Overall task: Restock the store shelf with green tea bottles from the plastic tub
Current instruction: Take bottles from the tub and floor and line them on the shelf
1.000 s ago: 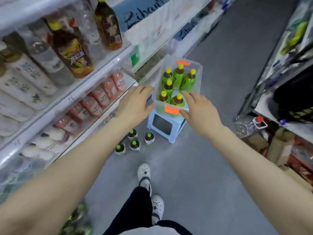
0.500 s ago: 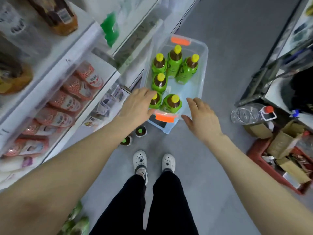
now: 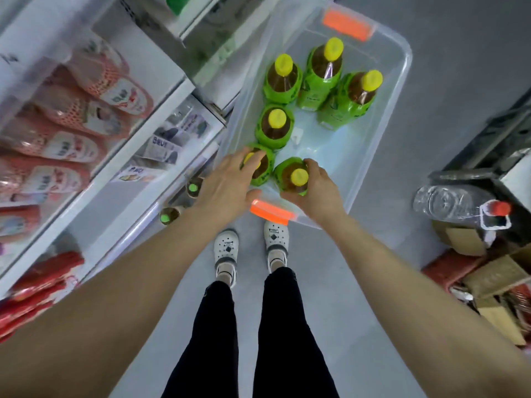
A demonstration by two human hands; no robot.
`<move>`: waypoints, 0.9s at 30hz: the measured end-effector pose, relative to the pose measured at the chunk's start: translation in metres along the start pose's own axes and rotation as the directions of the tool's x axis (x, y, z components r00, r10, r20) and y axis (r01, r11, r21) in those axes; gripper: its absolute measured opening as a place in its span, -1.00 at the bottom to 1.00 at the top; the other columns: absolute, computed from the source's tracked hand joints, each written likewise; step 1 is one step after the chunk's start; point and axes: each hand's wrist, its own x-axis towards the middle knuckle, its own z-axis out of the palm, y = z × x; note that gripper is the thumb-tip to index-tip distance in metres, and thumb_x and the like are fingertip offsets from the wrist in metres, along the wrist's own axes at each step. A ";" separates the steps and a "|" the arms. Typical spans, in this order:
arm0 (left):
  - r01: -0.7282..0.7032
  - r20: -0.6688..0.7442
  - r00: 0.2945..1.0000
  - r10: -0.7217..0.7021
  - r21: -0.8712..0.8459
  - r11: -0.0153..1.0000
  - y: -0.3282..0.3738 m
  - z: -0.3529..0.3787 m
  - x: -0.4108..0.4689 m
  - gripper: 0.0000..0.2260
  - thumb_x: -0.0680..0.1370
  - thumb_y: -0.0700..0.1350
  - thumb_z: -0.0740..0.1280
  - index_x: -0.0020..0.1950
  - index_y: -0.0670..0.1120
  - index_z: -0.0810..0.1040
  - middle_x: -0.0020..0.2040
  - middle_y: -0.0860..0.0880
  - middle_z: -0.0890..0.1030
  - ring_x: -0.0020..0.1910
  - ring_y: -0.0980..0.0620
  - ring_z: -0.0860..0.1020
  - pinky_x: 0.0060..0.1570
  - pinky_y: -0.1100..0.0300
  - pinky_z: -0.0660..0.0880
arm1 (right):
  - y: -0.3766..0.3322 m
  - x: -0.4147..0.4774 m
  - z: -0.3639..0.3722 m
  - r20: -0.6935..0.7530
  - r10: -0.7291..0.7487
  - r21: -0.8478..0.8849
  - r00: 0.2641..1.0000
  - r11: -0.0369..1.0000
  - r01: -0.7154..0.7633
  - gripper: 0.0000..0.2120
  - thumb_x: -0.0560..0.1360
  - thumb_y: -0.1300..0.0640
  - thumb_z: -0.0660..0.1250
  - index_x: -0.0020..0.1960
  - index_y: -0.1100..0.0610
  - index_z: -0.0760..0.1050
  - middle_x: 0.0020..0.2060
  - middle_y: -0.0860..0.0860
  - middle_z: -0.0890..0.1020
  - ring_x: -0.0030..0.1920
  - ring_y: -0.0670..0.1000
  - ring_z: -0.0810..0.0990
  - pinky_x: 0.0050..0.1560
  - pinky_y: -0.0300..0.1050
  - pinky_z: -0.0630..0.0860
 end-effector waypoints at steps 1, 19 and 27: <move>0.009 0.003 1.000 -0.009 -0.015 1.000 0.001 0.001 0.002 -0.28 0.46 -0.01 0.45 0.55 -0.03 0.20 0.49 -0.12 0.27 0.36 -0.21 0.37 0.22 -0.14 0.45 | 0.001 0.005 0.002 0.003 0.020 0.024 1.000 1.000 -0.020 -0.22 0.34 -0.08 0.56 0.42 0.12 0.28 0.26 0.15 0.50 0.19 0.23 0.53 0.05 0.00 0.42; 0.058 0.010 0.998 -0.061 -0.519 0.853 0.028 -0.051 -0.009 -0.18 0.42 0.04 0.52 0.56 0.13 0.13 0.51 0.03 0.28 0.41 0.04 0.35 0.39 0.15 0.27 | -0.046 -0.020 -0.145 -0.010 -0.305 0.351 0.952 0.890 0.289 -0.48 0.24 0.02 0.59 0.18 -0.05 0.56 -0.07 -0.21 0.66 -0.07 -0.17 0.59 0.05 -0.20 0.52; 0.183 0.172 0.983 -0.065 -0.882 0.435 0.034 -0.092 -0.029 -0.15 0.20 0.06 0.66 0.40 0.03 0.35 0.23 0.10 0.61 0.22 0.17 0.56 0.29 0.02 0.48 | -0.110 -0.021 -0.175 0.233 -0.458 0.562 0.858 0.783 0.265 -0.59 0.40 0.19 0.53 0.23 0.12 0.54 -0.02 -0.06 0.72 0.01 -0.04 0.68 0.11 -0.18 0.55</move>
